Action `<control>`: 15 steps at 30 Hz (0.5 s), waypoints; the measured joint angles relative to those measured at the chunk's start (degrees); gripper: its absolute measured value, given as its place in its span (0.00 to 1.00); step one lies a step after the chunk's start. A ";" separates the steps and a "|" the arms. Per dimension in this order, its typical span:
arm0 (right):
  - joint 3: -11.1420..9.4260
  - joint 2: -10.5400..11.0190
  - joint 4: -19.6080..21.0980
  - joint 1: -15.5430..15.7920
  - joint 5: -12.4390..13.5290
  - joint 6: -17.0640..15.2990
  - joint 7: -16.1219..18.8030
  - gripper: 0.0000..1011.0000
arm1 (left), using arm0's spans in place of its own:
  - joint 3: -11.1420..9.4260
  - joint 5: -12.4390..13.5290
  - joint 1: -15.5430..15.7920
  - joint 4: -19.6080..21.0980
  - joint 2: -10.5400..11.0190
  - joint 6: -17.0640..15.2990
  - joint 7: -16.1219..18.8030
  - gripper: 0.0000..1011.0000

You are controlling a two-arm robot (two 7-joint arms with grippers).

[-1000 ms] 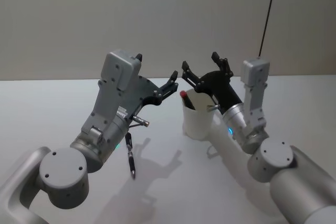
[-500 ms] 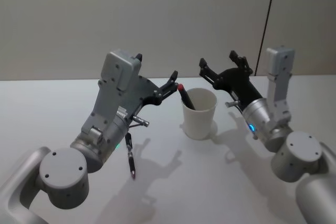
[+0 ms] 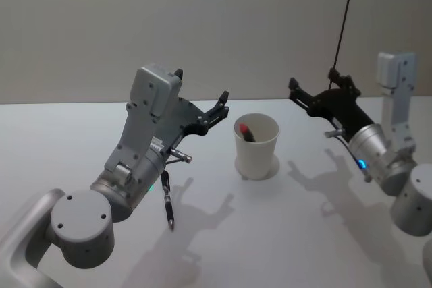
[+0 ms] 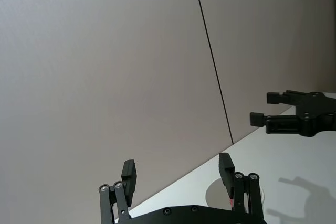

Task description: Place the pen into the pen holder.

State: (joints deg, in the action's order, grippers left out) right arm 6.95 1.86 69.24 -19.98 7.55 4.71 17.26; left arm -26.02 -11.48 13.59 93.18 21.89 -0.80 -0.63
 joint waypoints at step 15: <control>-3.09 4.09 8.07 4.98 -1.26 -7.49 0.27 0.99 | 0.00 0.00 0.00 0.00 0.00 0.00 0.00 0.99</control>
State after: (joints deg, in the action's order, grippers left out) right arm 3.87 5.95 77.31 -15.00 6.28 -2.77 17.52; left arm -26.02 -11.48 13.59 93.18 21.89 -0.80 -0.62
